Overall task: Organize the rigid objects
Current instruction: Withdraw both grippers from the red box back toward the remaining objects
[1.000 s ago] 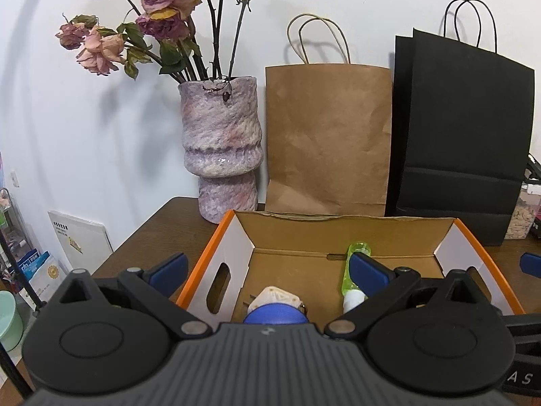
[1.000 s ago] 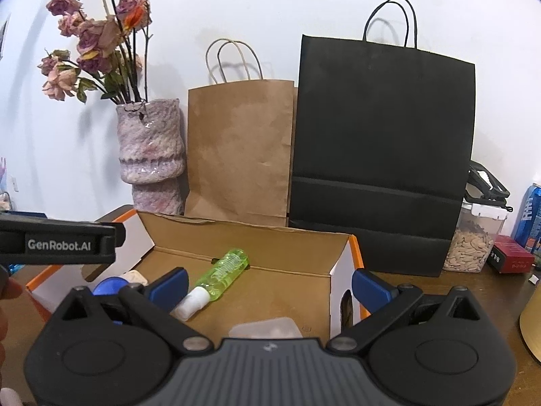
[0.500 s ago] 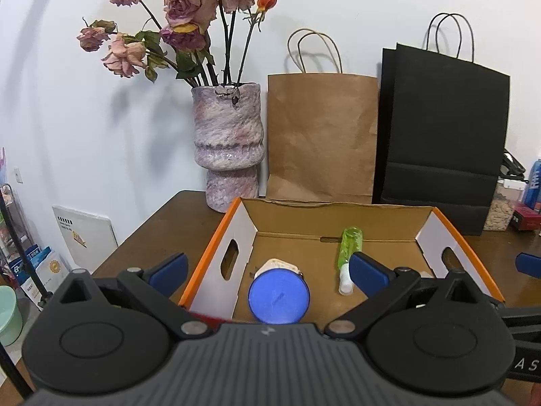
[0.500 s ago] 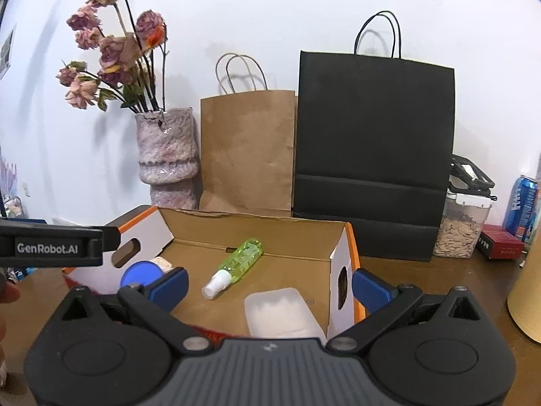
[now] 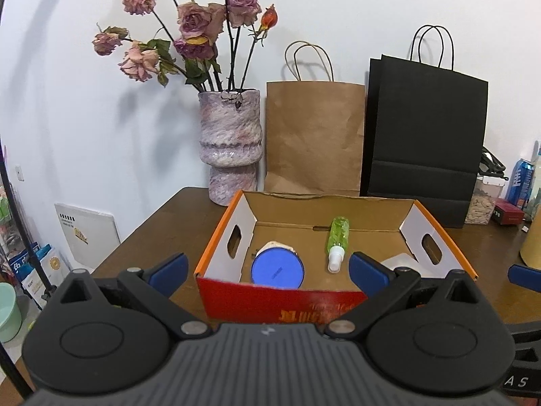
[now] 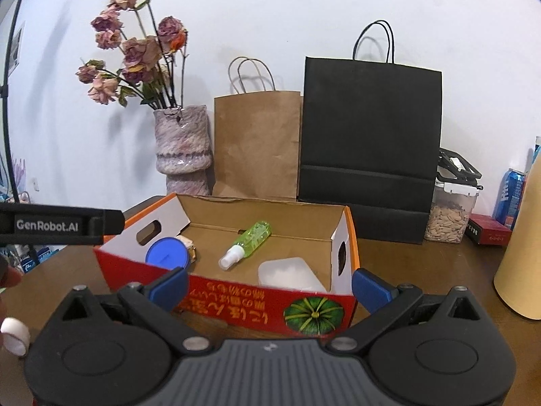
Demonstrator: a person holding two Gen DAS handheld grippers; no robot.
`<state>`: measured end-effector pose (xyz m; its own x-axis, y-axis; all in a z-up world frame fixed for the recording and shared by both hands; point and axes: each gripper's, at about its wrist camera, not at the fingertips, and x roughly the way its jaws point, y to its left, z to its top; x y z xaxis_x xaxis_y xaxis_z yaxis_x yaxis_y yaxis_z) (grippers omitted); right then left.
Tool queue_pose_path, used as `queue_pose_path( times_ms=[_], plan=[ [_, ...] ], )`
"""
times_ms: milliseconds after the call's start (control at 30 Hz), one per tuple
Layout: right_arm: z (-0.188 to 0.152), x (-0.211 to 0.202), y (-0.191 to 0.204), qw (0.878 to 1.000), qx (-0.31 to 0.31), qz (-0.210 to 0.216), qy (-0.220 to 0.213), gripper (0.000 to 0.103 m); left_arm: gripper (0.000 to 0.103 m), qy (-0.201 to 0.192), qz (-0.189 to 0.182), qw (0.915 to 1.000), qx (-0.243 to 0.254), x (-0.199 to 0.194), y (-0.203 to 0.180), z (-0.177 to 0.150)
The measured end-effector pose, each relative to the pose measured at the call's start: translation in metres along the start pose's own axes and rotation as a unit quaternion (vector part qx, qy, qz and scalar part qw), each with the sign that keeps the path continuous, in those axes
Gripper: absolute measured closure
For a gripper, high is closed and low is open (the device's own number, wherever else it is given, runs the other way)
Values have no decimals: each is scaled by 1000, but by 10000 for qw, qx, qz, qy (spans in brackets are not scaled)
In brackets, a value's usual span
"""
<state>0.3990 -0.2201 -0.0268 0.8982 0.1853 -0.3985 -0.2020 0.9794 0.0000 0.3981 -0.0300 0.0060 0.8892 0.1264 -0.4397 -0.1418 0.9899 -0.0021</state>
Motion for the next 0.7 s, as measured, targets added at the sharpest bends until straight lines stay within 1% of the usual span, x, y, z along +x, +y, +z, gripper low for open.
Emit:
queue_pose_path(
  times_ms=[467, 700],
  plan=[
    [-24, -47, 12, 10000, -66, 71, 24, 0, 0, 129, 22, 9999, 7, -41, 14, -28],
    [-39, -62, 17, 9997, -158, 84, 153, 0, 0, 214, 54, 9997, 49, -55, 20, -43]
  ],
)
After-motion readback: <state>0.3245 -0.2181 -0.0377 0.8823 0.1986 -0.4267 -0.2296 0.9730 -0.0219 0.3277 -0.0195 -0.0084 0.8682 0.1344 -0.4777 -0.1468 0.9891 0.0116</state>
